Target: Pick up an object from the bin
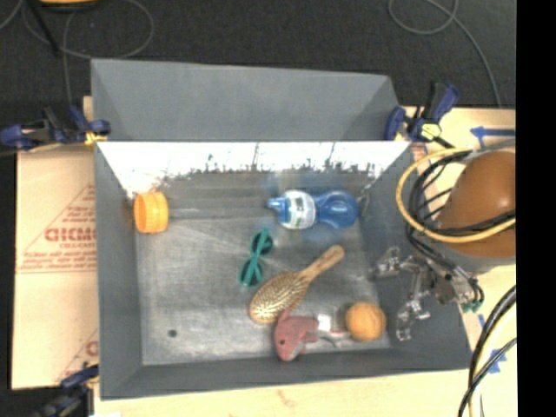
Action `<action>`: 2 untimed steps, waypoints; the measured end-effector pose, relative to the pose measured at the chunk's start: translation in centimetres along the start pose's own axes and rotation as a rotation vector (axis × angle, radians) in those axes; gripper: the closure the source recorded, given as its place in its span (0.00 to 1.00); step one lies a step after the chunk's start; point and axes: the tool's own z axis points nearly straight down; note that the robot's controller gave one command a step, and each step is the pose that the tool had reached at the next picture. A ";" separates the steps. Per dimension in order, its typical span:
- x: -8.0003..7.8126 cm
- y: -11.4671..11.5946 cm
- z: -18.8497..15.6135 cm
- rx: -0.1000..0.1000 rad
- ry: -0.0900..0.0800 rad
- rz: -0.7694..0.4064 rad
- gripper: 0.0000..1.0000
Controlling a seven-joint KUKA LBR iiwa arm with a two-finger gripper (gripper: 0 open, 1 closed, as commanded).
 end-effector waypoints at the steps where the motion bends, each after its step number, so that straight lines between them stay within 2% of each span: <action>1: 0.7 1.4 7.1 0.003 -0.008 -0.009 0.00; 2: 0.6 1.1 6.1 0.005 -0.006 -0.012 1.00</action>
Offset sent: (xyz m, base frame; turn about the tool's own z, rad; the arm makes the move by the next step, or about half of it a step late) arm -0.0074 0.0012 -0.0729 0.1581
